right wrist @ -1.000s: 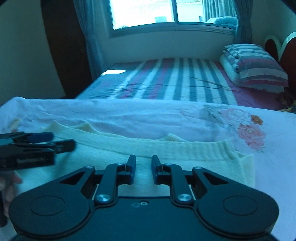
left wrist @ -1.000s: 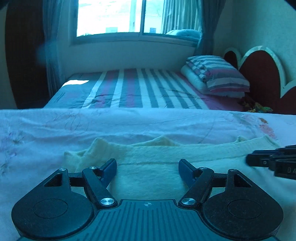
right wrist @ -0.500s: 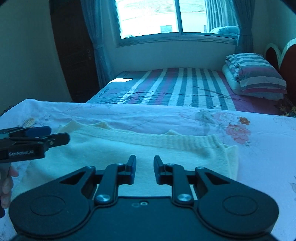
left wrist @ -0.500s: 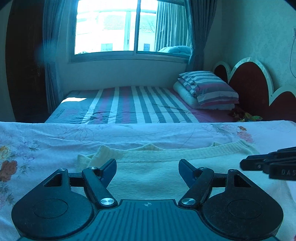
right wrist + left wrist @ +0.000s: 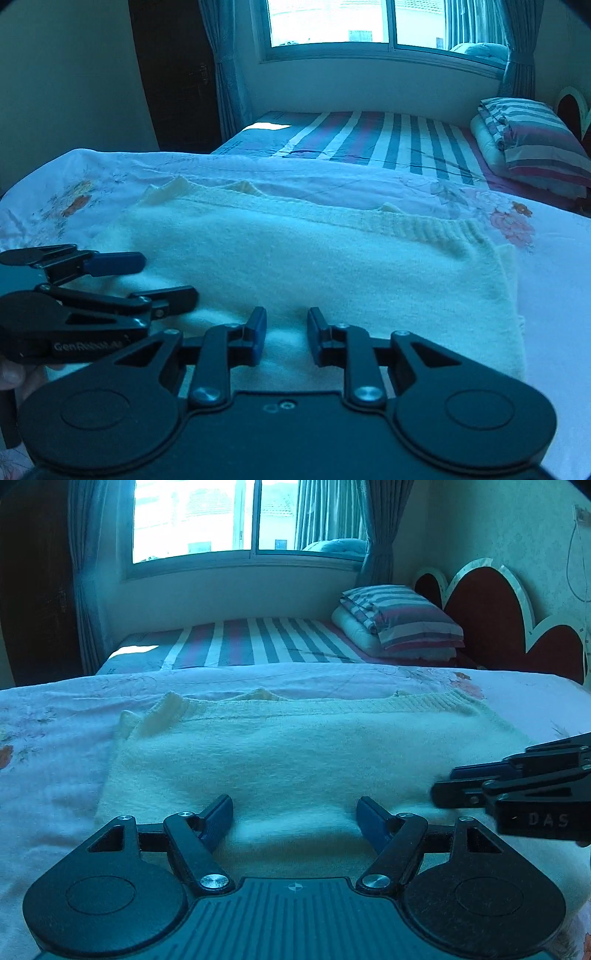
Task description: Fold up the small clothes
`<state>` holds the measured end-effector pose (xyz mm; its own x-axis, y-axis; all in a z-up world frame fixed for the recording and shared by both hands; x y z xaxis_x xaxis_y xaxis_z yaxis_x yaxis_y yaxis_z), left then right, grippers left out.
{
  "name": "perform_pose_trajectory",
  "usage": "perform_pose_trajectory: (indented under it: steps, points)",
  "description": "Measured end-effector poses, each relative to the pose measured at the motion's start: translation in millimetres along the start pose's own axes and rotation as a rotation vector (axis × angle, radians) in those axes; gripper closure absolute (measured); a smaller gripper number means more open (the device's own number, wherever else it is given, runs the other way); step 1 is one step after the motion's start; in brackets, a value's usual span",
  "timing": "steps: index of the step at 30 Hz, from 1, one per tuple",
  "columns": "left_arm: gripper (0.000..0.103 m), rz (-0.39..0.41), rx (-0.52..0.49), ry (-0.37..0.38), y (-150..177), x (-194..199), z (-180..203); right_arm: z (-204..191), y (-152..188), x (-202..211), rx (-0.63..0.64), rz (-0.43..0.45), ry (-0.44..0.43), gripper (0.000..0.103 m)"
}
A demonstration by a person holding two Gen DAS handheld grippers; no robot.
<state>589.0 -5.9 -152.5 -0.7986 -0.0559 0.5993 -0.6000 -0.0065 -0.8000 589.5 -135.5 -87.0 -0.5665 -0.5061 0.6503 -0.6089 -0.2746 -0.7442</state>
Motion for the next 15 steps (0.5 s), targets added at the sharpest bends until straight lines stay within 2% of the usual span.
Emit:
perform_pose_trajectory:
  steps: [5, 8, 9, 10, 12, 15]
  points:
    - [0.029, -0.006, 0.021, -0.04, 12, 12, -42, 62, 17, 34, -0.097, 0.026, 0.128, 0.08]
    - [0.03, -0.018, -0.004, -0.084, 18, 21, -57, 93, 25, 51, -0.201, 0.037, 0.129, 0.084]
    - [0.03, -0.021, -0.003, -0.106, 17, 27, -59, 92, 23, 57, -0.211, 0.045, 0.135, 0.083]
    - [0.03, -0.012, 0.013, -0.107, 16, 36, -59, 85, 20, 66, -0.206, 0.075, 0.13, 0.078]
    - [0.03, 0.02, 0.054, -0.062, 17, 56, -55, 60, 17, 84, -0.177, 0.127, 0.077, 0.077]
    - [0.029, 0.026, 0.041, -0.005, 24, 75, -31, 11, 30, 90, -0.113, 0.111, 0.005, 0.078]
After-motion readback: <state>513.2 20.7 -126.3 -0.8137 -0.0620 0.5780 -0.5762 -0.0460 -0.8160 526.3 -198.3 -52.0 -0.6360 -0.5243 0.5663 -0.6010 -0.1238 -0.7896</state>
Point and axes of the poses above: each gripper's, at about its wrist camera, not at the fingertips, and x roughly against the way its jaws point, z to its right, y to its underside, the point moved 6 cm from there along -x, roughly the way its jaws point, and after that the axes turned 5 degrees about -y, right-handed, at the moved point
